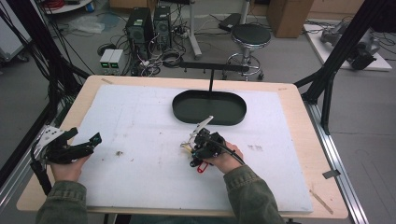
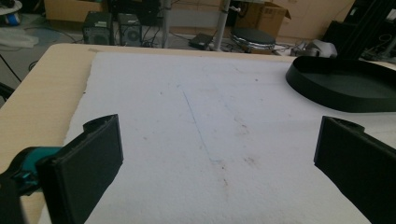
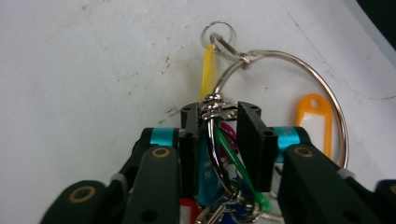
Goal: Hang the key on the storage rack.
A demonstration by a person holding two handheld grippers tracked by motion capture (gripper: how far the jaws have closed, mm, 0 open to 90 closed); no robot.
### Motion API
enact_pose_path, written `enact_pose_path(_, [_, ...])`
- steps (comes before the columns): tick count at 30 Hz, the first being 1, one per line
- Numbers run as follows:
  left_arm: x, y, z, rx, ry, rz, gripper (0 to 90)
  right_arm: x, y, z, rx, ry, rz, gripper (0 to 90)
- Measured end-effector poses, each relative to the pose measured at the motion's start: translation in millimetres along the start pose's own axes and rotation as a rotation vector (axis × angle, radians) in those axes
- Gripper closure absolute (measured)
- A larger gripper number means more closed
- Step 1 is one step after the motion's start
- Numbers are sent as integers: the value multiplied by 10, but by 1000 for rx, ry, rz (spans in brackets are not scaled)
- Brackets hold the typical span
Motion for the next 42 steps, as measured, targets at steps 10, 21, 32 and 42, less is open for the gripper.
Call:
enact_pose_path(10, [1, 0, 1, -2, -2, -1, 17, -87, -70, -14, -11, 49, -50, 772])
enact_pose_path(21, [2, 0, 8, -1, -3, -1, 17, -204, -123, -30, 28, 19, -104, 775])
enact_pose_path(32, [3, 2, 9, -1, -3, 1, 17, -461, -294, -93, 34, 22, -148, 787])
enact_pose_path(42, [7, -1, 11, -6, -5, -3, 17, -625, -443, -140, 60, -5, -198, 790])
Point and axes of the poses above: each handheld gripper's, and its own axes: x roughly forward along the jaws, y roughly out of its underside, z roughly to its left, the point moved 9 cm from there along x, roughly forward along the jaws, and after that the axes turned 11 degrees about -z, right-handed, at the moved point
